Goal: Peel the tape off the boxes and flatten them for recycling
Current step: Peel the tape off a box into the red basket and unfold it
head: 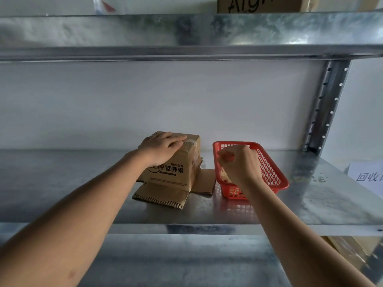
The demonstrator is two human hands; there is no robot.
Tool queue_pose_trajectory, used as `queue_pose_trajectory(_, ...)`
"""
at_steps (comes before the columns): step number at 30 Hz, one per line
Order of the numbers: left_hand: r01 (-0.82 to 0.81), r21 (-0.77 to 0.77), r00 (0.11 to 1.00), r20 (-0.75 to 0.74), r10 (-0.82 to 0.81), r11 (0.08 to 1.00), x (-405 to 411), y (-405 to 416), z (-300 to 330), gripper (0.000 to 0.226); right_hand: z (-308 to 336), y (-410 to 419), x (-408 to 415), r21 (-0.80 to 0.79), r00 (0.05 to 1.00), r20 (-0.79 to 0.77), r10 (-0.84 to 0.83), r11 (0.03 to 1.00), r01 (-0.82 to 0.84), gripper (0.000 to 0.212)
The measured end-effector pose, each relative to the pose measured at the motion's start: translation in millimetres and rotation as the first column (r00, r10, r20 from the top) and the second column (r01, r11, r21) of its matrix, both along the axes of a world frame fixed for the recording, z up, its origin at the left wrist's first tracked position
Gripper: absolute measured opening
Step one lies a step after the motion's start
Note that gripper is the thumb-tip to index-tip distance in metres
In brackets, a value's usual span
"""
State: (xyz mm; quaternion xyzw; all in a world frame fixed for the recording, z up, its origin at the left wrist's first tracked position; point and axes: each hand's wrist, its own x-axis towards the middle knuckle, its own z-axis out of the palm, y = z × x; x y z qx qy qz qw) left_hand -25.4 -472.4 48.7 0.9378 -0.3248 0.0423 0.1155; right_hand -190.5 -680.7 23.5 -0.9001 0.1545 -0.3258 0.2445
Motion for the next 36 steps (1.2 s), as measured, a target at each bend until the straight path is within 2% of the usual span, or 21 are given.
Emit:
queue_pose_trajectory(6,-0.008,-0.037,1.0,-0.025,0.007,0.999,-5.3,2.7,1.4,0.048,-2.2,2.9,9.6,-0.022,0.991,0.116,0.062,0.998,-0.06,0.014)
queue_pose_trajectory(15,-0.105,0.125,0.994,-0.013,0.107,0.987,-22.9,6.3,24.0,0.053,1.6,52.1,28.5,-0.11,0.889,0.103,0.447,0.893,-0.436,0.031)
queue_pose_trajectory(18,-0.134,0.188,0.991,0.029,0.131,0.973,-26.2,12.3,33.8,0.051,6.0,64.2,35.1,-0.12,0.899,0.16,0.407,0.912,-0.392,0.024)
queue_pose_trajectory(20,-0.163,0.198,0.987,0.044,0.157,0.967,-26.3,23.3,37.1,0.049,9.2,71.5,41.3,-0.103,0.912,0.133,0.388,0.921,-0.376,0.025)
queue_pose_trajectory(25,-0.137,0.137,0.99,0.035,0.134,0.981,-17.9,56.1,40.2,0.043,9.8,85.2,62.2,-0.185,0.966,0.051,0.252,0.953,-0.239,0.038)
queue_pose_trajectory(28,-0.11,0.035,0.994,-0.006,0.11,0.993,-8.5,73.9,41.7,0.036,12.4,85.9,71.9,-0.156,0.974,0.02,0.227,0.963,-0.222,0.043)
queue_pose_trajectory(32,-0.042,-0.173,0.996,-0.086,0.028,0.984,5.7,97.6,37.7,0.025,22.8,97.0,84.7,-0.017,0.931,-0.082,0.356,0.933,-0.358,0.026)
queue_pose_trajectory(34,-0.002,-0.241,0.986,-0.16,-0.038,0.97,10.5,108.7,36.2,0.029,23.2,107.5,92.3,0.058,0.875,-0.181,0.449,0.893,-0.447,0.033)
queue_pose_trajectory(36,0.035,-0.298,0.975,-0.201,-0.099,0.954,15.4,116.4,32.6,0.039,19.9,113.1,101.6,0.149,0.833,-0.209,0.513,0.858,-0.491,0.037)
